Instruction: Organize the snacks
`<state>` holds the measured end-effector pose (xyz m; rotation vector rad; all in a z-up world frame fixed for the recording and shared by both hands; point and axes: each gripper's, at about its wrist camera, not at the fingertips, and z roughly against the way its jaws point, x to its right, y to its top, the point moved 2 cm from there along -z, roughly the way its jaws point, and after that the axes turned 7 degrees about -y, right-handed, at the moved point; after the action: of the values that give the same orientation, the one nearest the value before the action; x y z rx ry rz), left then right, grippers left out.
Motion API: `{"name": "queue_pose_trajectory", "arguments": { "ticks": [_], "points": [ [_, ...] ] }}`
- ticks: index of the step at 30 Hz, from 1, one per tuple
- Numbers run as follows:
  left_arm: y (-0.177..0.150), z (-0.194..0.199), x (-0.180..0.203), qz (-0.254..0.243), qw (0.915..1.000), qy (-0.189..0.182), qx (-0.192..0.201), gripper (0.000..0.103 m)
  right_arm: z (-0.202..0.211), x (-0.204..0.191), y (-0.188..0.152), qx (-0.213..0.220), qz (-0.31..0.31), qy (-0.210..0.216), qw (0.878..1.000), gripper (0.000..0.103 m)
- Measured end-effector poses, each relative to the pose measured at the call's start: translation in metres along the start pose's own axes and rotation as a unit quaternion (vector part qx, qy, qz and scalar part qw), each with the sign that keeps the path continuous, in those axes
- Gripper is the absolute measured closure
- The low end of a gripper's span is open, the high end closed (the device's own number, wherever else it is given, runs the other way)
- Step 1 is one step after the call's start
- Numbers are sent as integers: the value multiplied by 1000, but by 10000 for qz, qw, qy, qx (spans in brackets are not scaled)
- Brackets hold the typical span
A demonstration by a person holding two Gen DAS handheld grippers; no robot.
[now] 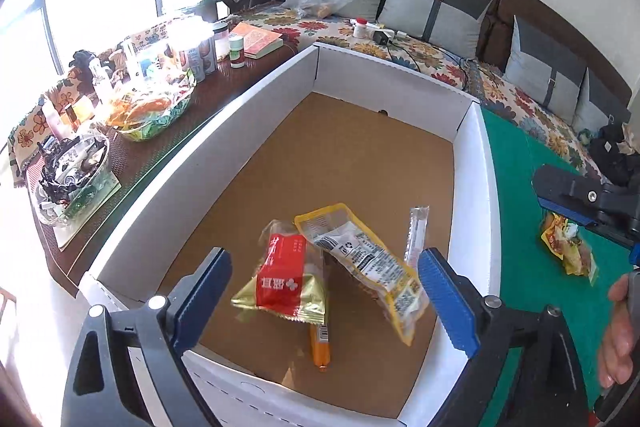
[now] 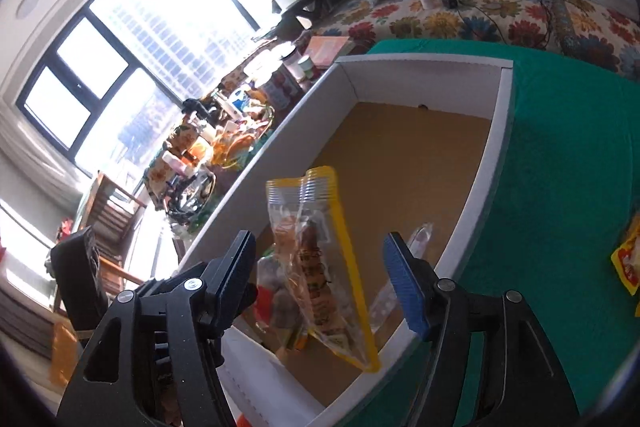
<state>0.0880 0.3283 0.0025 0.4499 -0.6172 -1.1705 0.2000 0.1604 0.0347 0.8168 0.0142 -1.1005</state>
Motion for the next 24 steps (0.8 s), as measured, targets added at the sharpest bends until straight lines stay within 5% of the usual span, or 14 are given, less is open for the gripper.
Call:
{"name": "queue_pose_trajectory", "arguments": {
  "ticks": [6, 10, 13, 18, 24],
  "points": [
    [-16, 30, 78, -414, 9964, -661, 324, 6, 62, 105, -58, 534, 317, -1307, 9895, 28],
    [-38, 31, 167, -910, 9856, -1404, 240, 2, 106, 198, -123, 562, 468, -2535, 9646, 28],
    [-69, 1, 232, -1148, 9770, -1785, -218, 1, 138, 265, -164, 488, 304, -3315, 9417, 28],
    [-118, -79, 301, -1220, 9768, -1568, -804, 1, 185, 344, -205, 764, -435, -4029, 9110, 28],
    [-133, -135, 332, -1465, 9818, -1050, -596, 1, 204, 387, -197, 658, -1044, -4055, 9057, 28]
  ]
}}
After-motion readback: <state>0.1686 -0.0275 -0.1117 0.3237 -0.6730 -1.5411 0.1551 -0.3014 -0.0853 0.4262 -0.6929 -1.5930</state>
